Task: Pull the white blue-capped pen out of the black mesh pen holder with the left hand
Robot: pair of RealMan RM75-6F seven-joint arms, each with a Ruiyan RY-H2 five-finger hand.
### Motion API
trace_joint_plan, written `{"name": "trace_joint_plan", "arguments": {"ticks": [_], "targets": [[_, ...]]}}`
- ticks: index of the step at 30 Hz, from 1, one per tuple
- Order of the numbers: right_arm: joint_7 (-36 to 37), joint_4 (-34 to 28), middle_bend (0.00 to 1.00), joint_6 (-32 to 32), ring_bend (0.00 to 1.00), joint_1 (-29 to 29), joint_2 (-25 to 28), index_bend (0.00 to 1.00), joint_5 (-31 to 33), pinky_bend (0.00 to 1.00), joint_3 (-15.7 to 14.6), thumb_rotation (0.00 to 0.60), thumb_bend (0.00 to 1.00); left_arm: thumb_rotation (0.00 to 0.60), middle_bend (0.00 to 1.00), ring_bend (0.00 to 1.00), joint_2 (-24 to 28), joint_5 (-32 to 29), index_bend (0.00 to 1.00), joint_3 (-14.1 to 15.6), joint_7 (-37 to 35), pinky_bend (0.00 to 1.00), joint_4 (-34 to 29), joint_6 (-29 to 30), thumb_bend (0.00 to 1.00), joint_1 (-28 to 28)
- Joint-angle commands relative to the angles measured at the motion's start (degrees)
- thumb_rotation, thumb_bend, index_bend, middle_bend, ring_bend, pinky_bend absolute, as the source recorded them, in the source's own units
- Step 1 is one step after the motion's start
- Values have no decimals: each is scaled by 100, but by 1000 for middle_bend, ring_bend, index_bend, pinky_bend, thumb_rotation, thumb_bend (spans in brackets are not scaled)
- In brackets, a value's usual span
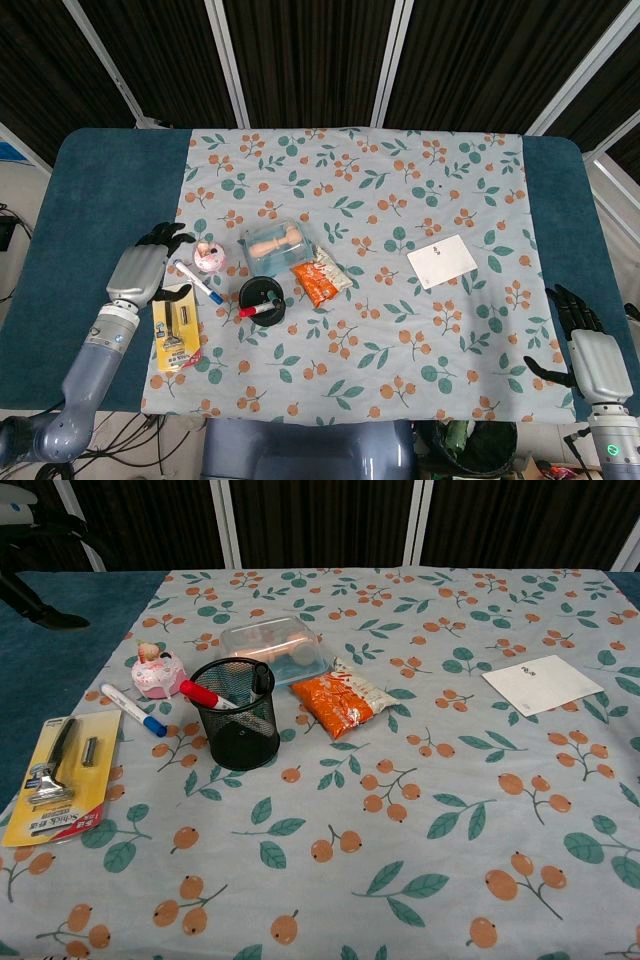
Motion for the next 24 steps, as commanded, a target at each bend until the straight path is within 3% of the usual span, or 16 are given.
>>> {"name": "trace_joint_plan", "arguments": {"ticks": [1,7,12,16,24], "targets": [[-17,3,0,2,0,-2,-3,0,-1,128,-3,600,279,600,41,0,214,297,109,54,-337,135,-75,78,209,247],[-89,37,0,16,0,4,-10,0,-27,128,-7,600,278,600,0,0,487,1370,21,509,-637,31,22,451,127,794],[-182,100,0,73,0,4,-37,0,-95,128,-12,600,273,600,0,0,535,2840,0,1207,-872,0,484,1379,54,1611],[-306,156,0,139,0,-6,-64,0,-157,128,-23,600,222,600,0,0,397,3610,0,1618,-1220,0,1076,2040,46,2233],[-474,284,0,313,0,-20,-131,0,-388,128,-57,600,200,600,0,0,256,4133,0,1840,-1467,0,1864,2567,46,2862]]}}
